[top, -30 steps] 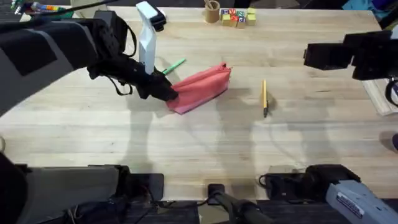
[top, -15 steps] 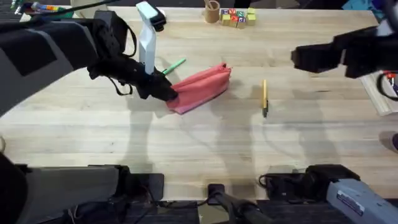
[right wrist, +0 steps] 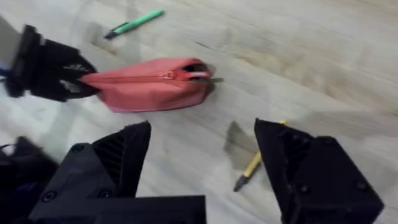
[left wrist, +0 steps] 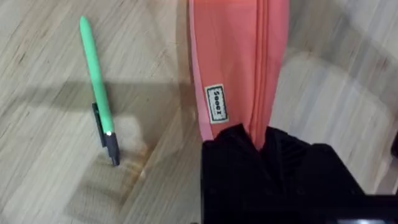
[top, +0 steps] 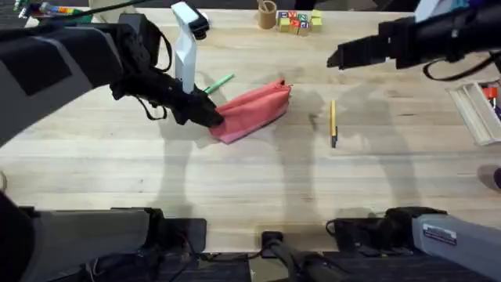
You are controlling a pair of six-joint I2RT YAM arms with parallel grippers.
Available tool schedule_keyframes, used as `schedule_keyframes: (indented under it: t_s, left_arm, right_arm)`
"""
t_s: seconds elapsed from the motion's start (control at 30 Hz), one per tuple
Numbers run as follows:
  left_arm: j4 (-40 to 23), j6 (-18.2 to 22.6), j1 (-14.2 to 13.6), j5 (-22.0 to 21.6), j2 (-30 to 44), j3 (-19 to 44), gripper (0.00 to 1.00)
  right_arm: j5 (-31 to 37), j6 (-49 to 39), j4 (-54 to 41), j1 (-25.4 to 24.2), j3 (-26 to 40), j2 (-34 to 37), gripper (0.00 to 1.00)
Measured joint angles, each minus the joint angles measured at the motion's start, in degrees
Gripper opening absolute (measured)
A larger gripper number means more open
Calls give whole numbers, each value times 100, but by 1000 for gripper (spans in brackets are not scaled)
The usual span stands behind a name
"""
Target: Unzip the bag, pick up the pens from the table one at a time and place them inside, then zip the bag closed.
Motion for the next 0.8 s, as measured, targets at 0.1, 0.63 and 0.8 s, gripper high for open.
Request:
schedule_keyframes:
  t_s: [0.1,0.63,0.8]
  left_arm:
    - [2,0,0,0,0,0,43]
    - [0,0,0,0,0,0,43]
    - [1,0,0,0,0,0,43]
  right_arm:
    - [-285,20,-221,0,242,326,995]
    - [-1287,40,-1223,-98,1446,1946,995]
    - [-1309,42,-1189,-98,1452,2186,995]
